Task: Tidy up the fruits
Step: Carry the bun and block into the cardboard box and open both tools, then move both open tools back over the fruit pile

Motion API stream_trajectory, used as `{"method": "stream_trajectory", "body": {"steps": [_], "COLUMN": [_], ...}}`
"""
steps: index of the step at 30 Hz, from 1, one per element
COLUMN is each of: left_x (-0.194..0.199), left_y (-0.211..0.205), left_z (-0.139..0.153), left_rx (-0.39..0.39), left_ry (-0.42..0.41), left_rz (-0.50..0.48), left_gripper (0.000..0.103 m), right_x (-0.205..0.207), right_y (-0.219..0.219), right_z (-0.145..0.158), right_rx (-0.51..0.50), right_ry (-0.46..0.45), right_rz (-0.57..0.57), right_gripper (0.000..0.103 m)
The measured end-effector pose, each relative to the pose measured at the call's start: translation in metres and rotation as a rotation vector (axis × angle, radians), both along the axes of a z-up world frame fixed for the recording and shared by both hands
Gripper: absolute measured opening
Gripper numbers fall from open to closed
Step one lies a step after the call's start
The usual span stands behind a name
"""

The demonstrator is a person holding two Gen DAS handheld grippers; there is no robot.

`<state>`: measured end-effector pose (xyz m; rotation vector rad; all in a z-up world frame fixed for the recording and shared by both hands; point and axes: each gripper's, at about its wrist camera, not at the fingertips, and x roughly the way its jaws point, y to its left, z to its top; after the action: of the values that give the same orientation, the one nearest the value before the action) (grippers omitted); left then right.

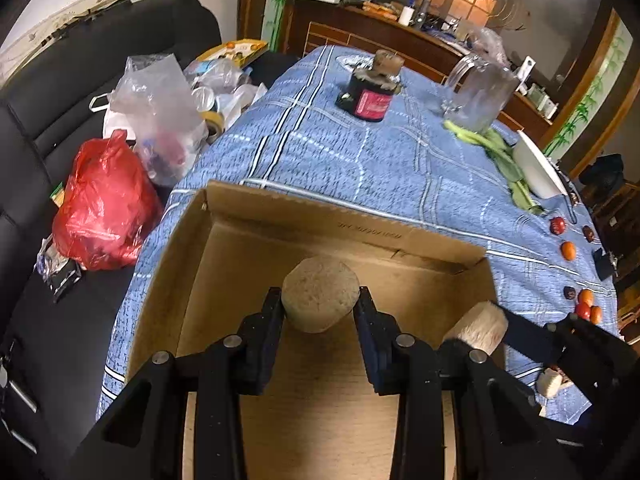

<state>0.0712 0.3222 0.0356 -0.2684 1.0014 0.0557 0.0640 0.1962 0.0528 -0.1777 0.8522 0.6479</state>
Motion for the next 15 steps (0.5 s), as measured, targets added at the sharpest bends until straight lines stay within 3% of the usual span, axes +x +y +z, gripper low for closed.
{"method": "stream_trajectory", "body": {"steps": [2,6,8,10,15], "left_x": [0.001,-0.001,-0.003,-0.006,-0.029], "left_y": [0.002,0.006,0.008,0.01,0.005], "left_z": [-0.003,-0.002,0.001,0.003,0.012], "left_rx": [-0.002,-0.01,-0.016,-0.028,-0.045], "left_ry": [0.012,-0.001,-0.01,-0.011,-0.031], "left_rz": [0.007,0.028,0.04,0.051,0.061], "left_gripper": [0.035,0.048,0.053,0.054,0.057], "right_x": [0.002,0.005,0.005,0.003,-0.011], "right_y": [0.003,0.008,0.009,0.007,-0.018], "right_z": [-0.003,-0.008,-0.007,-0.004,0.016], "right_rx": [-0.014,-0.047,-0.054,-0.046,0.02], "right_ry": [-0.002,-0.027,-0.044,-0.052,-0.065], "right_rz": [0.001,-0.008,-0.013,-0.013,-0.038], "right_gripper": [0.037,0.037,0.043,0.062,0.065]}}
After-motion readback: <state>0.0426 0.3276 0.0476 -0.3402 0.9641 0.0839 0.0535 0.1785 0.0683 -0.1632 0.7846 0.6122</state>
